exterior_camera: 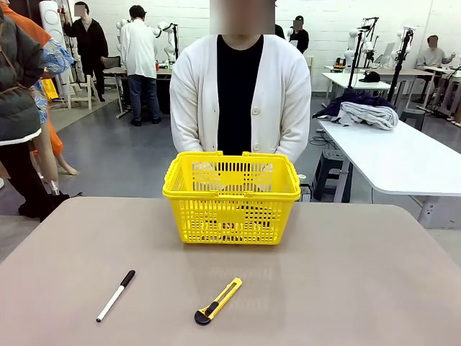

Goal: Place the items the person wants into the basket.
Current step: Pick up the item the person points to and place it in the Market Basket.

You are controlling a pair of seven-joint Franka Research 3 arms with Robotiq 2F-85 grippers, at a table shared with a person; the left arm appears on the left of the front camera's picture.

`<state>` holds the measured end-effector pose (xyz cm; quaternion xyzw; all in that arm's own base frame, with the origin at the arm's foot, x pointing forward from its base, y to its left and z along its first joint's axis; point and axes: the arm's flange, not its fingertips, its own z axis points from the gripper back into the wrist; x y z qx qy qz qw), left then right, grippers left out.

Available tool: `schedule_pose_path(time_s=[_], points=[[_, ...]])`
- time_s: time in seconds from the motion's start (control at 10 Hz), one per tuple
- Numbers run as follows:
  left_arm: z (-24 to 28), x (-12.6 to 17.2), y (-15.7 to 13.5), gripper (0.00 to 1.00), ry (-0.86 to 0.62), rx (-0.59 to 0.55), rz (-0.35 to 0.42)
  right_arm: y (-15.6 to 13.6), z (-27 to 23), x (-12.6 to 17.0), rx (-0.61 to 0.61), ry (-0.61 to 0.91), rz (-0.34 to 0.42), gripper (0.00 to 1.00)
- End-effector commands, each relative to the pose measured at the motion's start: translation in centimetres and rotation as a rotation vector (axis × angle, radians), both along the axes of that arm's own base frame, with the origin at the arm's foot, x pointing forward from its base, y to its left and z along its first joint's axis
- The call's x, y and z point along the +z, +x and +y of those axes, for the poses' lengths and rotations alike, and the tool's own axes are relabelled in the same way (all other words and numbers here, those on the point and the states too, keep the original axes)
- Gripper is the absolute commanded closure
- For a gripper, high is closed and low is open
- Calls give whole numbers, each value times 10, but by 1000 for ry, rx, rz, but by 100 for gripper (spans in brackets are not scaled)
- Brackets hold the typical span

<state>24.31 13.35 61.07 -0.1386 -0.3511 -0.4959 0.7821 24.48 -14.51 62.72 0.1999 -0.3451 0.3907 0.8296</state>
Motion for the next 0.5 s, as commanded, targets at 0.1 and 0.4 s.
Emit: schedule_pose_path(time_s=[0.1, 0.4], points=[[-1, 0, 1, 0, 8, 17, 8, 17, 13, -16, -44, 20, -14, 0], [-1, 0, 1, 0, 8, 17, 8, 3, 1, -3, -10, 13, -14, 0]])
